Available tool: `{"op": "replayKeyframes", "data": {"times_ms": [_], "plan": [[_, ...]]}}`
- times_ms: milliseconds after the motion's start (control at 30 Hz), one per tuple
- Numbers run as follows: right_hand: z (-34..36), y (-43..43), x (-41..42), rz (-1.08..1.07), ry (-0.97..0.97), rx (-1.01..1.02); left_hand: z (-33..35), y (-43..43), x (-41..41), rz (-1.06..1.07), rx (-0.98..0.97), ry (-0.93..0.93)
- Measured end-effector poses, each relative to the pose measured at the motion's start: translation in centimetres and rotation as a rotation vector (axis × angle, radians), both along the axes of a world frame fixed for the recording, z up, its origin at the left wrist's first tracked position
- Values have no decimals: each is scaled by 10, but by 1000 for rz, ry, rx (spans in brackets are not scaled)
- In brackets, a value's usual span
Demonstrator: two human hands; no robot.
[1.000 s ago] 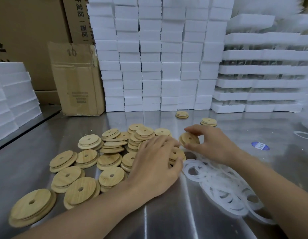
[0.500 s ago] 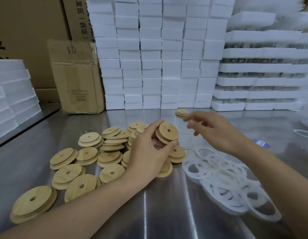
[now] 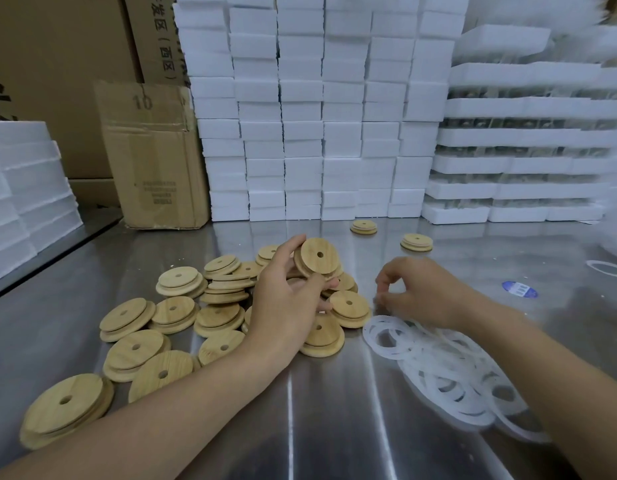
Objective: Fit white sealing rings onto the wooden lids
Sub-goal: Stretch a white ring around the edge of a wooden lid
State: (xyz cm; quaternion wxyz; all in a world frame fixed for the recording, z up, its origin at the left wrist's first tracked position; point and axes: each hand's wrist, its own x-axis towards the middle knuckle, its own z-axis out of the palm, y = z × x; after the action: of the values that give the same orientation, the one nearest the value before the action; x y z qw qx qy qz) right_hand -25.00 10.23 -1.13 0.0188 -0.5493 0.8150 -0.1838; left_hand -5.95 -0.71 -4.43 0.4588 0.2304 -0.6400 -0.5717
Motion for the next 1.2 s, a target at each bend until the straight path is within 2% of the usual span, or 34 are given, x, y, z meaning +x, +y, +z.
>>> {"op": "replayKeyframes", "data": {"times_ms": [67, 133, 233, 333, 467, 633, 900, 1200], "plan": [[0, 1, 0, -46, 80, -196, -1, -2, -1, -1, 6, 13], [5, 1, 2, -45, 49, -464, -1, -2, -2, 17, -9, 13], [16, 2, 8, 77, -282, -707, -1, -2, -4, 22, -39, 2], [22, 3, 19, 226, -555, -663, -1, -1, -3, 2, -48, 2], [19, 0, 32, 273, -651, -570, 1, 1, 1, -47, -18, -11], [8, -6, 40, 262, -560, -551, 6, 5, 6, -128, 31, 22], [2, -10, 42, 234, -461, -587, 6, 13, 5, -85, -172, -138], [5, -10, 35, 187, -489, -636, 4, 13, 4, -93, -277, -151]]}}
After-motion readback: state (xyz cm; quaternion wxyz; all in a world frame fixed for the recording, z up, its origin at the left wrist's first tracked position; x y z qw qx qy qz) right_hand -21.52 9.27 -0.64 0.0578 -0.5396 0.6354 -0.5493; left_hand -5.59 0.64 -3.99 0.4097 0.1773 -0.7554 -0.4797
